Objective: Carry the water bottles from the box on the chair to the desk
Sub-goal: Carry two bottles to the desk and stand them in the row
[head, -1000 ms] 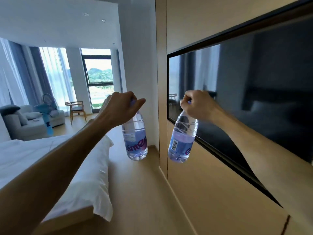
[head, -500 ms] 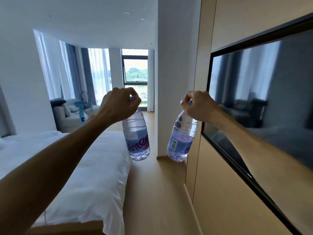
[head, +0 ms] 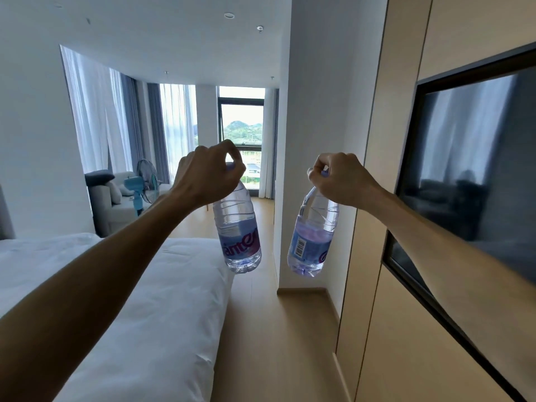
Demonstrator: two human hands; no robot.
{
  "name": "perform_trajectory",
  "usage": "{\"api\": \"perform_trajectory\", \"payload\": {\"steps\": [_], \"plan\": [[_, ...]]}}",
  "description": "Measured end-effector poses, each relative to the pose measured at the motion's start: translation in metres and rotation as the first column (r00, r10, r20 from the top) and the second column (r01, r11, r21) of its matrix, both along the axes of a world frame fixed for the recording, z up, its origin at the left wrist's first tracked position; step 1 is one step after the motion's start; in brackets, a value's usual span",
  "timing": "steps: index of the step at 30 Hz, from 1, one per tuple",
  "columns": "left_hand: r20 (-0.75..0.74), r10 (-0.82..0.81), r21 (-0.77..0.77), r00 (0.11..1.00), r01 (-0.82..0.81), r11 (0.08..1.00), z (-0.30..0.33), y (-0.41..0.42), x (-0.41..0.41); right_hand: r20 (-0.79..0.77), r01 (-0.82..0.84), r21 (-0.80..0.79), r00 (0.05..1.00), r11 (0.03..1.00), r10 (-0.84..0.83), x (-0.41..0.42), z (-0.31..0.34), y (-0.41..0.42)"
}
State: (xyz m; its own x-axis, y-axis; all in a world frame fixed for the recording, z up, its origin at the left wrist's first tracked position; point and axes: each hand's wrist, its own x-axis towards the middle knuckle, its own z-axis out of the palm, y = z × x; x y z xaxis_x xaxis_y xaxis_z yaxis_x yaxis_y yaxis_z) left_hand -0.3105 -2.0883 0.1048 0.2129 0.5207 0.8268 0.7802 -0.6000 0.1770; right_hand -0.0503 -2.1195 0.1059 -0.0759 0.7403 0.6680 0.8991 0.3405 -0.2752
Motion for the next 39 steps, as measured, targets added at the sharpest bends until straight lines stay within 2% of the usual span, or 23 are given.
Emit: {"api": "perform_trajectory", "payload": {"steps": [8, 13, 23, 31, 39], "plan": [[0.017, 0.006, 0.019, 1.0, -0.007, 1.0, 0.01, 0.137, 0.001, -0.13, -0.008, 0.077, 0.991, 0.997, 0.018, -0.001, 0.006, 0.137], [0.001, 0.038, 0.017, 0.999, -0.038, 0.999, 0.0, 0.225, 0.007, -0.157, -0.071, 0.056, 0.984, 0.996, 0.079, 0.008, -0.01, 0.229], [-0.021, 0.111, -0.01, 0.994, -0.111, 0.994, -0.01, 0.417, 0.039, -0.09, -0.142, 0.032, 0.986, 0.989, 0.144, 0.038, -0.014, 0.44], [0.019, 0.183, 0.019, 0.983, -0.183, 0.983, -0.006, 0.561, 0.051, -0.108, -0.126, 0.07, 0.985, 0.99, 0.133, 0.048, -0.011, 0.601], [0.004, 0.15, 0.023, 0.989, -0.15, 0.988, -0.026, 0.723, 0.041, -0.079, -0.127, 0.073, 0.988, 0.989, 0.133, 0.031, -0.028, 0.769]]}}
